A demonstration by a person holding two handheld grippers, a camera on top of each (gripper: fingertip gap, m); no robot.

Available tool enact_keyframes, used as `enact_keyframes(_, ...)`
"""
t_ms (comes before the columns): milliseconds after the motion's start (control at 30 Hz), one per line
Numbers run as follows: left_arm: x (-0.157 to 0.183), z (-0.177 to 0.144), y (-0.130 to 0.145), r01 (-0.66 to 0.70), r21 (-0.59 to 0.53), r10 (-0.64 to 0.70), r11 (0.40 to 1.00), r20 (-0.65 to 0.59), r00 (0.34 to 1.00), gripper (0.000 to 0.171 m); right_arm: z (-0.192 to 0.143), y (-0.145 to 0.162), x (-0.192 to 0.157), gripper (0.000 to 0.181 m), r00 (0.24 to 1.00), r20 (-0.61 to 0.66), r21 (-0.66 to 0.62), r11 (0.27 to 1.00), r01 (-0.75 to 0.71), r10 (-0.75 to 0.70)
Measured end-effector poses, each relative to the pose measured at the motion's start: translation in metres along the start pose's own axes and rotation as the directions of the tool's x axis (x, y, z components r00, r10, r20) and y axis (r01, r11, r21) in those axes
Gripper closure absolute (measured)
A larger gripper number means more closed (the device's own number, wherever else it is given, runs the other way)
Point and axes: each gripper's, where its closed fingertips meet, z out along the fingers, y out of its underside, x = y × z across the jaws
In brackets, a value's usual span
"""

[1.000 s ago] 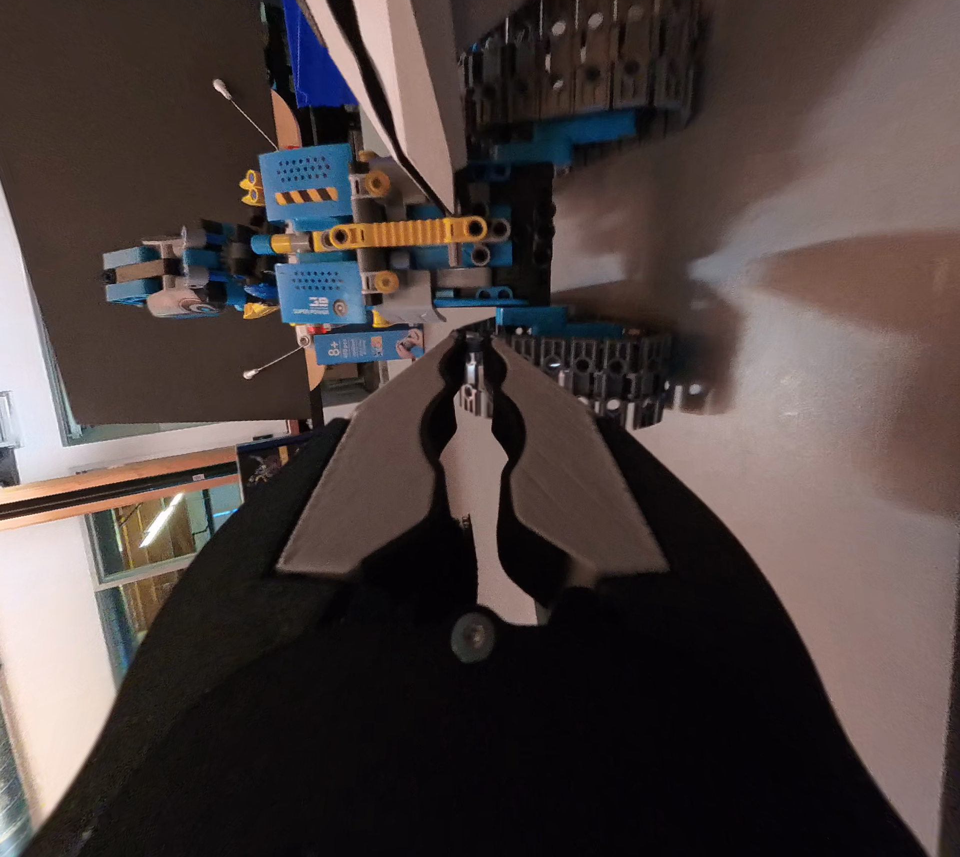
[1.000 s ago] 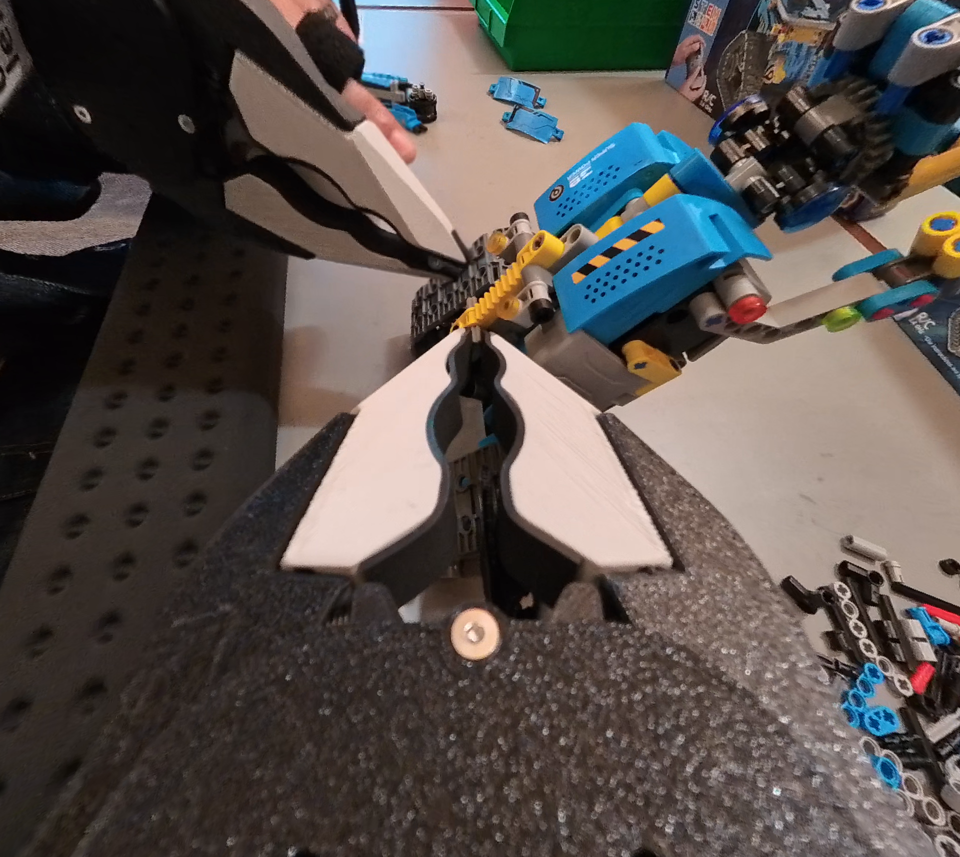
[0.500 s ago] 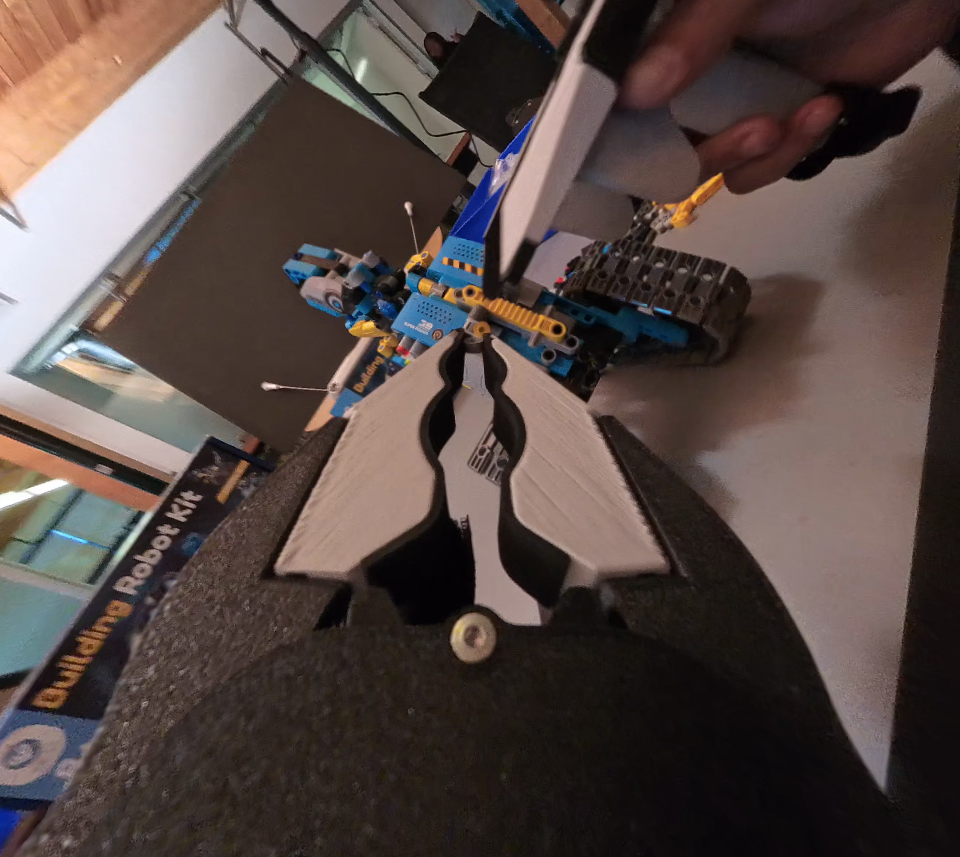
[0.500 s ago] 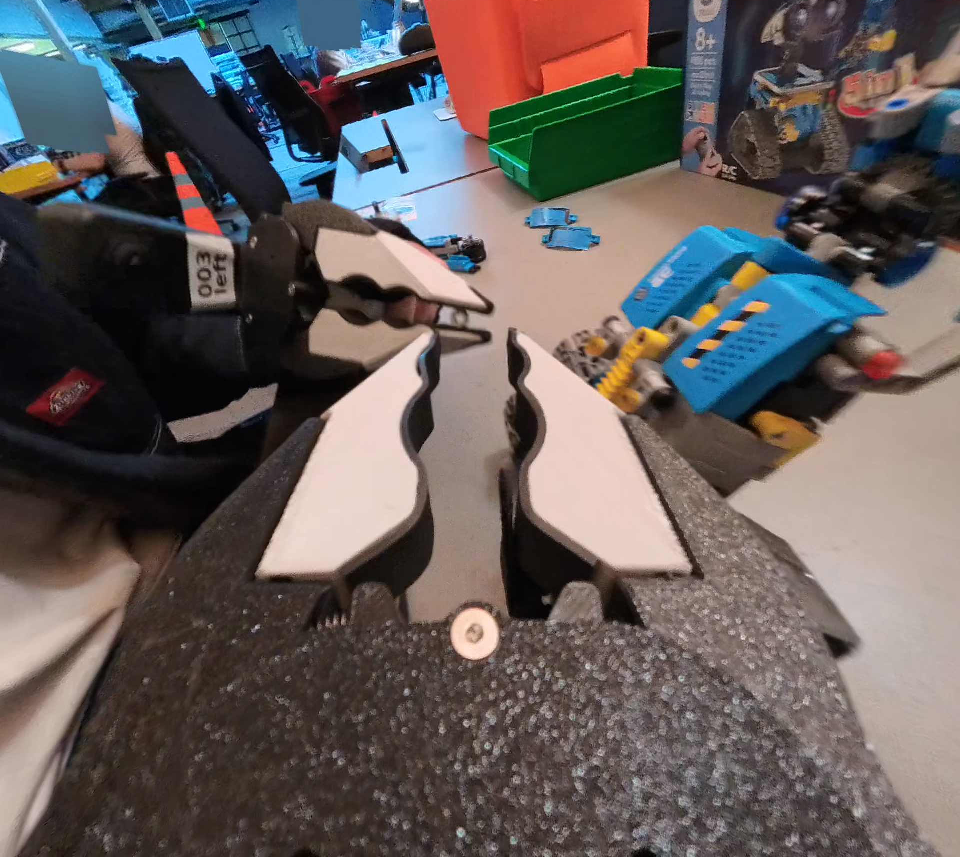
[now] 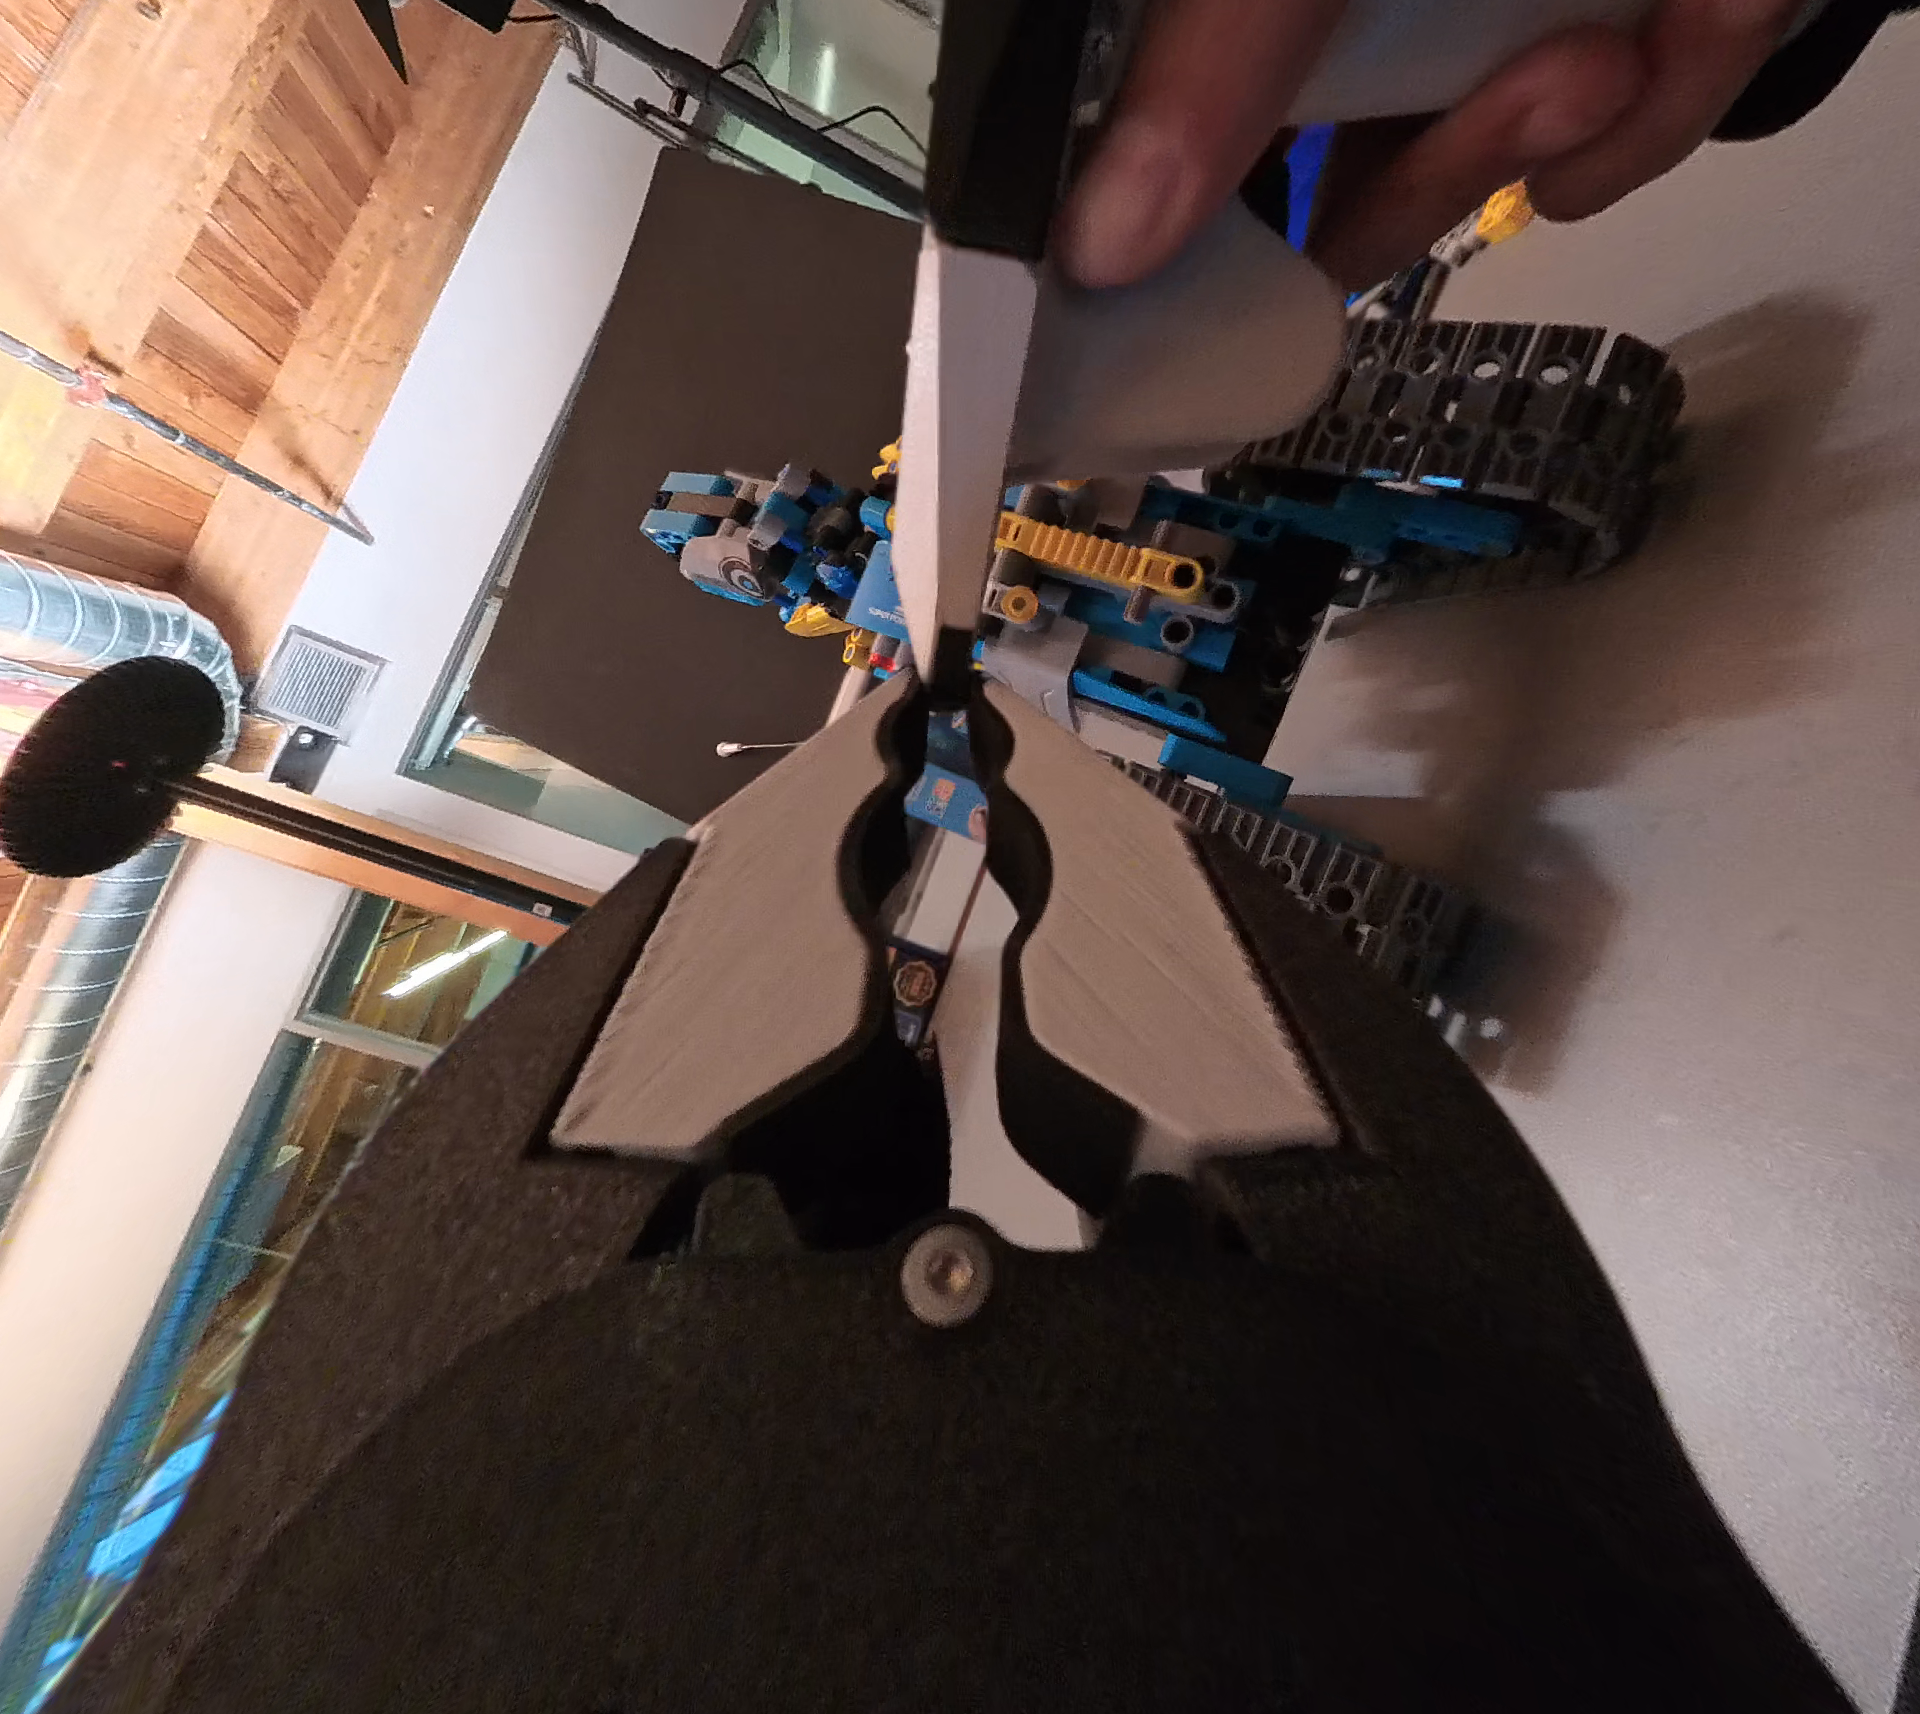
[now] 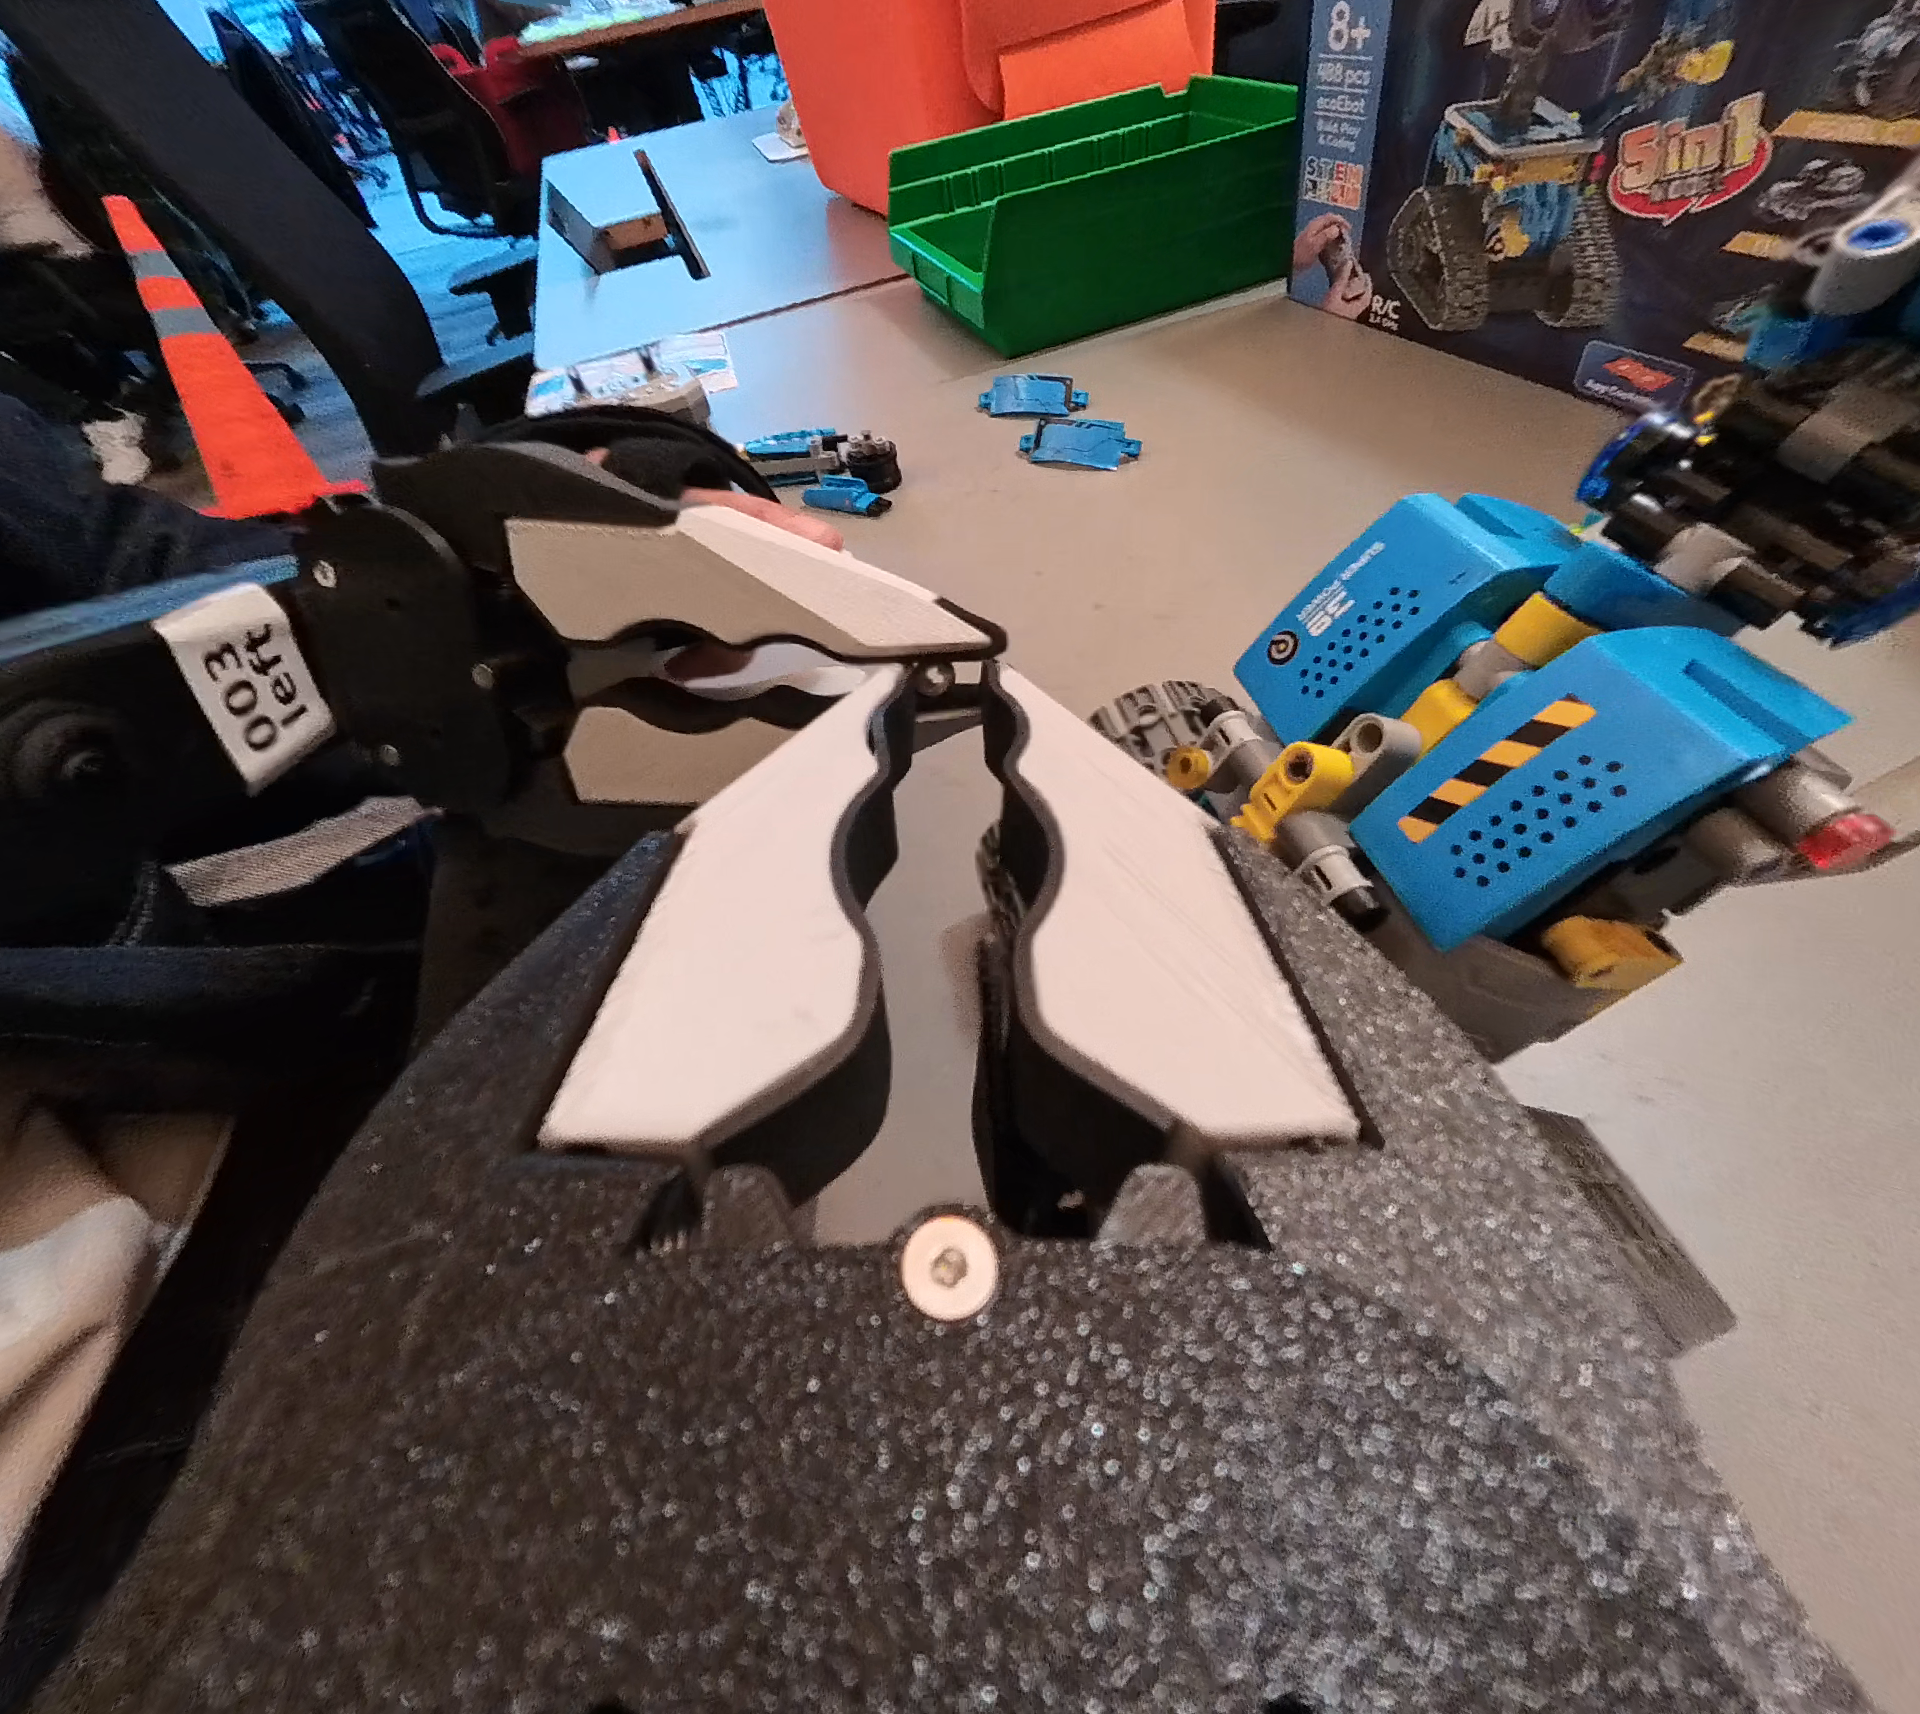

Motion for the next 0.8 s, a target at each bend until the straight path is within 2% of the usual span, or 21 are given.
enact_keyframes(133,0.004,0.002,0.003,0.018,-0.044,-0.018,0.999,-0.012,1.0,0.166,0.002,0.004,0.003,0.173,0.991,-0.082,-0.055,0.993,0.1,-0.105)
enact_keyframes(233,0.005,0.004,0.006,0.034,-0.07,-0.036,0.997,-0.015,0.999,0.166,0.004,0.006,0.004,0.181,0.982,-0.129,-0.086,0.988,0.127,-0.137)
enact_keyframes(333,0.004,0.004,0.007,0.027,-0.072,-0.028,0.997,-0.008,1.0,0.166,0.004,0.006,0.005,0.18,0.97,-0.156,-0.096,0.98,0.172,-0.185)
enact_keyframes(500,0.012,0.007,0.008,0.128,-0.062,-0.132,0.99,-0.07,0.989,0.159,-0.006,0.008,0.011,0.18,0.965,-0.173,-0.115,0.977,0.181,-0.199)
enact_keyframes(600,0.014,0.009,0.016,0.21,-0.077,-0.217,0.975,-0.104,0.971,0.155,-0.04,0.007,0.037,0.18,0.941,-0.265,-0.138,0.974,0.178,-0.21)
enact_keyframes(700,0.011,0.01,0.023,0.319,-0.09,-0.328,0.944,-0.129,0.936,0.156,-0.099,0.015,0.079,0.18,0.915,-0.386,-0.124,0.99,0.071,-0.114)
enact_keyframes(800,0.011,0.011,0.03,0.418,-0.118,-0.433,0.901,-0.152,0.889,0.156,-0.166,0.069,0.134,0.18,0.826,-0.56,-0.241,0.967,-0.081,-0.07)
